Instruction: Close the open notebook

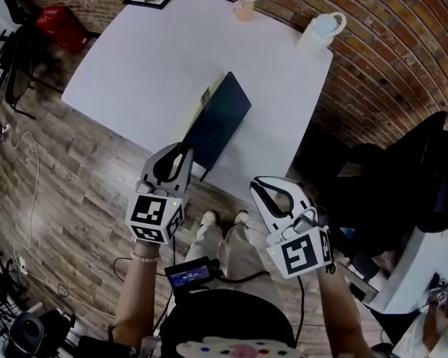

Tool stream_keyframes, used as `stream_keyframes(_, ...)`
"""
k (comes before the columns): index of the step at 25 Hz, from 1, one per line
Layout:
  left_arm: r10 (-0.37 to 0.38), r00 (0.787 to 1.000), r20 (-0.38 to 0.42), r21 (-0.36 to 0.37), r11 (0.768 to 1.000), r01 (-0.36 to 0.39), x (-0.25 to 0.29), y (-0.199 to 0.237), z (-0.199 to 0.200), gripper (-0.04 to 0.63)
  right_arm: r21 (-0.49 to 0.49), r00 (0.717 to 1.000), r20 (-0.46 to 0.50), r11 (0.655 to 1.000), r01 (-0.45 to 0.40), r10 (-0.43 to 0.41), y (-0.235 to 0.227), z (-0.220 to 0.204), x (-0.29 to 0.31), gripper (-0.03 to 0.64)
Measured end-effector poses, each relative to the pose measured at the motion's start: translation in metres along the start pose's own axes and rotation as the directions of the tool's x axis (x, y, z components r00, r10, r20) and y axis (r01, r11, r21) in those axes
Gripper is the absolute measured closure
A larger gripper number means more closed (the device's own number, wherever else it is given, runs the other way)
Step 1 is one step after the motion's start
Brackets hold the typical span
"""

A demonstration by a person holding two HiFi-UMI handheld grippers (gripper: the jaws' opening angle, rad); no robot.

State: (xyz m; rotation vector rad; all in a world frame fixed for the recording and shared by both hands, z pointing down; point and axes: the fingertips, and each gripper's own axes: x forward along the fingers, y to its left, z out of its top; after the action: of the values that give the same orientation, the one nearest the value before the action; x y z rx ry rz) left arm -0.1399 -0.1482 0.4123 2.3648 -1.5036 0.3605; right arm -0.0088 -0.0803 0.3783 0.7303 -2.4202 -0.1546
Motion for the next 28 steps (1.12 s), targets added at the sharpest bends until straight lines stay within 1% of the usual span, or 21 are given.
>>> stream_keyframes(5, 0.056, 0.998, -0.008, -0.073, 0.996, -0.057, 0.003, 0.018, -0.009, 0.512, 0.008, 1.000, -0.011, 1.000, 0.008, -0.007, -0.001, -0.004, -0.001, 0.563)
stream_keyframes(14, 0.116, 0.992, -0.053, -0.146, 0.982, -0.123, 0.010, 0.047, -0.030, 0.479, 0.021, 0.999, -0.034, 1.000, 0.007, -0.006, 0.003, -0.012, 0.000, 0.563)
stream_keyframes(20, 0.151, 0.983, -0.102, -0.135, 0.977, -0.164, 0.018, 0.062, -0.049, 0.460, 0.034, 0.999, -0.044, 0.999, 0.016, -0.014, 0.002, -0.016, 0.000, 0.563)
stream_keyframes(24, 0.161, 0.978, -0.132, -0.134, 0.975, -0.178, 0.023, 0.068, -0.058, 0.451, 0.041, 0.999, -0.049, 0.999, 0.011, -0.009, 0.003, -0.018, -0.001, 0.563)
stream_keyframes(28, 0.188, 0.966, -0.179, -0.099, 0.973, -0.207, 0.027, 0.072, -0.070, 0.437, 0.047, 0.998, -0.058, 0.999, 0.007, -0.004, 0.007, -0.021, -0.003, 0.563)
